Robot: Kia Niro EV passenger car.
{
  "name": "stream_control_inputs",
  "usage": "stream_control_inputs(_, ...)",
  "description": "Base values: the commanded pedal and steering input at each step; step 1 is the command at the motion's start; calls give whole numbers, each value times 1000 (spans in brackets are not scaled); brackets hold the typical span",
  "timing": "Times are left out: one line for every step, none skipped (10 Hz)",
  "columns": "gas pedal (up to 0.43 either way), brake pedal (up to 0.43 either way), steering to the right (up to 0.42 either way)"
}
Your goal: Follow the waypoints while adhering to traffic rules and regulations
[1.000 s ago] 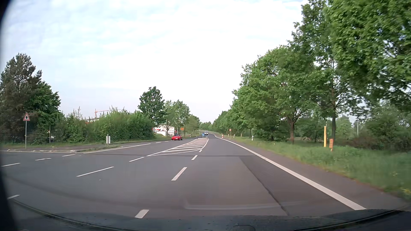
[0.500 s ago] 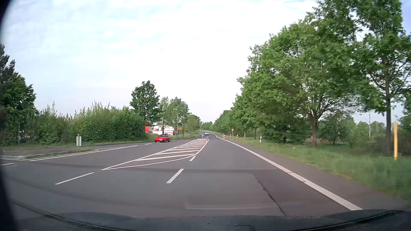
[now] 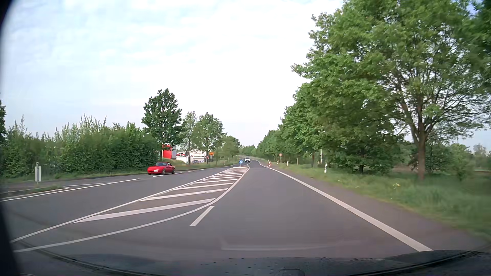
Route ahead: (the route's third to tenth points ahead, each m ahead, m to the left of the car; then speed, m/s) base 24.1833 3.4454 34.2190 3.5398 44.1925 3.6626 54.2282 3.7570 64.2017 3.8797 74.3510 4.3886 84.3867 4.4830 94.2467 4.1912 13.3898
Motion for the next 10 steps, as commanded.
stream_control_inputs(150, 0, -5)
stream_control_inputs(150, 0, -5)
stream_control_inputs(150, 0, -5)
stream_control_inputs(150, 0, -5)
stream_control_inputs(150, 0, -5)
stream_control_inputs(150, 0, -5)
stream_control_inputs(150, 0, -5)
stream_control_inputs(150, 0, -5)
stream_control_inputs(157, 0, -5)
stream_control_inputs(157, 0, -5)
